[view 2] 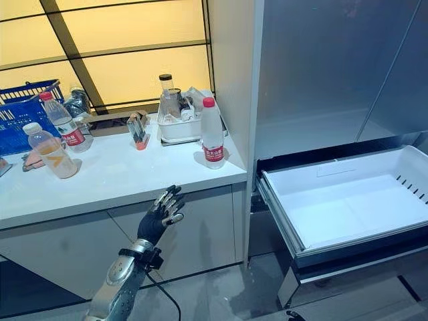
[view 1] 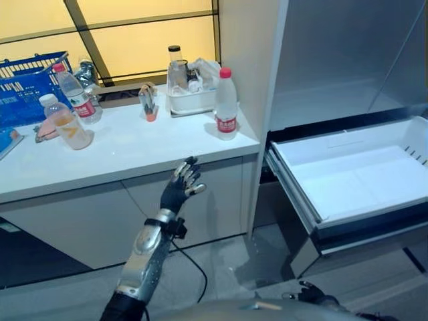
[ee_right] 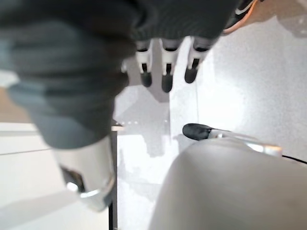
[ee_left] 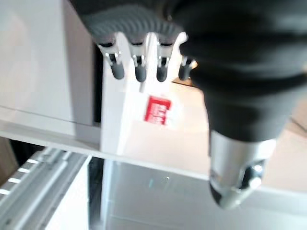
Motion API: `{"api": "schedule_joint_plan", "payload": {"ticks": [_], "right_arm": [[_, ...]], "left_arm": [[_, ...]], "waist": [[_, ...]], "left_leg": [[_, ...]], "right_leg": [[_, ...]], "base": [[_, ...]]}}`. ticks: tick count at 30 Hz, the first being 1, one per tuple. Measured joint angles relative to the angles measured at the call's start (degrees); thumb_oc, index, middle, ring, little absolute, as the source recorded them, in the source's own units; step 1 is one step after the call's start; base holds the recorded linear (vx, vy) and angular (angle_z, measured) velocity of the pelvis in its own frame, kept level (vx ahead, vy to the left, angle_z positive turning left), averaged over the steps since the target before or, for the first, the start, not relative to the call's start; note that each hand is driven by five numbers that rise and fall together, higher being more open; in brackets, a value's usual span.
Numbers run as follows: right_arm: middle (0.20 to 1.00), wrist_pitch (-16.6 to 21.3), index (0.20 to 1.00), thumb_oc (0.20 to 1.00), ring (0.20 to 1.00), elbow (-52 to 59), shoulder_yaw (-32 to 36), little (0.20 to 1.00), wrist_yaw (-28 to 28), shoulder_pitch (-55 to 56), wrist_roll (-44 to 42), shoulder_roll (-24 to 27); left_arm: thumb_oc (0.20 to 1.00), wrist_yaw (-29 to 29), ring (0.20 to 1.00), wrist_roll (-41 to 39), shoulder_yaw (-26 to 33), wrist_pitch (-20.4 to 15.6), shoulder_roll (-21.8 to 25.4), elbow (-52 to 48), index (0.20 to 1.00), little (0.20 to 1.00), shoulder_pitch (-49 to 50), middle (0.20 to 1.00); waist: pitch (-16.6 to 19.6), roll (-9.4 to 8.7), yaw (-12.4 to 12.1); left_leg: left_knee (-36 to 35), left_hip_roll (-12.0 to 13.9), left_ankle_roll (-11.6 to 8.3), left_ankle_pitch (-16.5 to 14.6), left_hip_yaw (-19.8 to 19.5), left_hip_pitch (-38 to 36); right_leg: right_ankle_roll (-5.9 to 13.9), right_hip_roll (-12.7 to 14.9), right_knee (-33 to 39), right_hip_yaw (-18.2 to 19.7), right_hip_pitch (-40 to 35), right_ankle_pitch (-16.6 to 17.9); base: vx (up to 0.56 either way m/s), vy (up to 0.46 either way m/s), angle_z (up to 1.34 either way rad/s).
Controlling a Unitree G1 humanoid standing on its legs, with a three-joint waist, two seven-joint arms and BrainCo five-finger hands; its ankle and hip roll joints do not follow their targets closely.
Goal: Take the drinks into the refrigerator
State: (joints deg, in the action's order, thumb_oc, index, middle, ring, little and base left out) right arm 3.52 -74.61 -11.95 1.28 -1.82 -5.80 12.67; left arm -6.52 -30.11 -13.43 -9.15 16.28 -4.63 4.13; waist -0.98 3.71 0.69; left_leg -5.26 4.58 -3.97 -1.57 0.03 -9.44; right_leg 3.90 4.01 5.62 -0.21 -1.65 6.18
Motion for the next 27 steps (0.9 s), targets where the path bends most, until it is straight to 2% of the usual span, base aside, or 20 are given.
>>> {"api": "schedule_joint_plan", "payload": {"ticks": [10,17,23,24,25,27], "right_arm": [[1.0,0.0,1.0,1.0,1.0,0.0,0.0,1.0,-0.2,0.1,-0.5,0.2],[1.0,-0.1,1.0,1.0,1.0,0.1,-0.2,1.0,-0.2,0.2,-0.5,0.4],[1.0,-0.2,1.0,1.0,1.0,0.1,-1.3,1.0,-0.1,0.1,-0.5,0.8],[1.0,-0.2,1.0,1.0,1.0,0.2,-1.3,1.0,-0.1,0.5,-0.5,1.0],[1.0,-0.3,1.0,1.0,1.0,0.1,-1.6,1.0,-0.1,0.6,-0.5,0.9],[1.0,-0.4,1.0,1.0,1.0,0.1,-1.7,1.0,-0.1,1.1,-0.5,1.2]], "left_arm": [[1.0,2.9,1.0,0.0,0.5,-0.2,0.0,-2.1,1.0,1.0,-5.9,1.0],[1.0,8.7,1.0,2.4,4.0,-0.7,0.1,1.0,1.0,1.0,-10.8,1.0],[1.0,13.4,1.0,4.8,6.2,-0.6,2.4,16.1,1.0,1.0,-19.8,1.0],[1.0,13.8,1.0,5.0,5.8,-0.7,2.7,17.5,1.0,1.0,-20.8,1.0],[1.0,14.3,1.0,6.5,4.9,0.0,4.1,22.8,1.0,1.0,-24.4,1.0],[1.0,15.4,1.0,6.9,4.8,0.2,5.2,27.3,1.0,1.0,-27.9,1.0]], "waist": [[1.1,0.44,0.0],[1.5,0.65,0.2],[2.1,1.35,1.5],[2.1,1.37,2.7],[2.1,1.55,2.7],[2.0,1.78,3.2]], "left_leg": [[-0.1,-0.1,-0.05,-0.3,0.5,0.1],[-0.1,-0.1,-0.04,-0.3,1.3,0.0],[0.2,-0.1,-0.05,-0.2,1.5,0.0],[0.1,-0.1,-0.06,-0.2,1.6,-0.1],[0.2,-0.1,-0.2,-0.1,1.6,-0.1],[0.2,0.0,-0.2,-0.1,2.0,0.0]], "right_leg": [[0.12,0.0,0.0,0.5,0.0,0.1],[0.25,0.0,0.0,0.9,0.4,0.2],[0.25,0.0,0.0,0.8,0.7,0.3],[0.25,-0.2,0.0,0.9,0.7,0.3],[0.25,-0.1,0.0,0.9,0.7,0.3],[0.27,-0.1,0.0,1.1,0.9,0.3]], "base": [[0.0,0.0,-0.02],[0.0,-0.005,-0.03],[0.02,0.001,-0.01],[0.0,0.0,0.0],[-0.01,-0.006,-0.03],[-0.01,-0.004,-0.05]]}}
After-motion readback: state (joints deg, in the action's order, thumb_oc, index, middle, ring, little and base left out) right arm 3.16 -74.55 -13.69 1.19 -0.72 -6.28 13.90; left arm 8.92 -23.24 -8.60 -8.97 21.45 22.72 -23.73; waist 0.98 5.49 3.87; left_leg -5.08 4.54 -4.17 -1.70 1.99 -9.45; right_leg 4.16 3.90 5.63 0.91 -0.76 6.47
